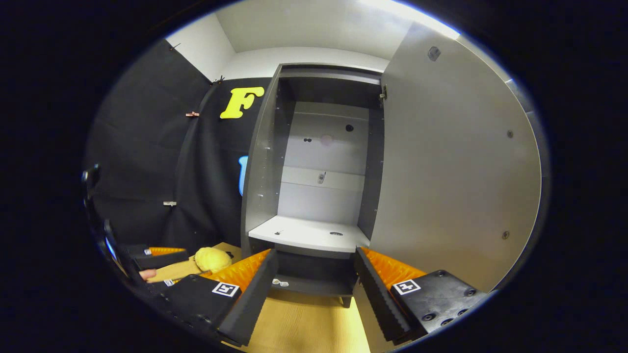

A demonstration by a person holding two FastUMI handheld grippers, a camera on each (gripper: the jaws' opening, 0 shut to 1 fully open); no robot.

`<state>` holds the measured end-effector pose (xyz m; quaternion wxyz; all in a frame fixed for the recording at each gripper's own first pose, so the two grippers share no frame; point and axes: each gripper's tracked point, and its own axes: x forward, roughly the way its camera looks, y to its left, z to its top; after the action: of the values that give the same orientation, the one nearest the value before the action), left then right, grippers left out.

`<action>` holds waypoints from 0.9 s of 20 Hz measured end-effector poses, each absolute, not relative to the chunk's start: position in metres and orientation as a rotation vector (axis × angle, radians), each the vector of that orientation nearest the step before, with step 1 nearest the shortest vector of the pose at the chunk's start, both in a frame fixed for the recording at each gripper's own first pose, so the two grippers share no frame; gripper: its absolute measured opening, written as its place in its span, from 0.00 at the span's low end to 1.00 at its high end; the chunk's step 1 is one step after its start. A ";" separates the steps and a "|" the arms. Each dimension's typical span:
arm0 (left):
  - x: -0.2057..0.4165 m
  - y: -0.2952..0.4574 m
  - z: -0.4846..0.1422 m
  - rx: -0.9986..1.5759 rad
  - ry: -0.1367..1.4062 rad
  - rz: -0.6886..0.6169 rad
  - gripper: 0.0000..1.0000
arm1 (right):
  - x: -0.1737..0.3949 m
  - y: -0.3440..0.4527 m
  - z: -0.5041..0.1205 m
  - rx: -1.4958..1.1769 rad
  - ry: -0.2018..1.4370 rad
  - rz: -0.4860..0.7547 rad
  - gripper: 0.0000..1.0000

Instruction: Open the cabinet door with the right hand, grasp the bottle in the cabinet with the left hand and place it on the coaster, then close the cabinet door with the right hand.

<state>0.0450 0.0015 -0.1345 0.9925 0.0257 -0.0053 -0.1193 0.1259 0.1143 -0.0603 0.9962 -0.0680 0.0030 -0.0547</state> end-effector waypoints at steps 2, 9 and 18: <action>0.045 -0.004 -0.106 0.055 -0.018 -0.269 0.95 | 0.110 0.109 -0.049 -0.122 0.023 -0.124 0.98; 0.058 -0.038 -0.079 0.033 0.032 -0.420 0.94 | 0.024 0.051 -0.007 -0.153 0.017 -0.336 0.94; 0.084 -0.116 -0.064 0.101 0.001 -0.493 0.92 | -0.046 -0.062 0.021 -0.095 -0.018 -0.518 0.94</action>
<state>0.0840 -0.1164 -0.0636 0.9685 0.0498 0.0003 -0.2439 -0.0463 -0.0623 0.0214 0.9654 -0.0470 -0.0087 -0.2563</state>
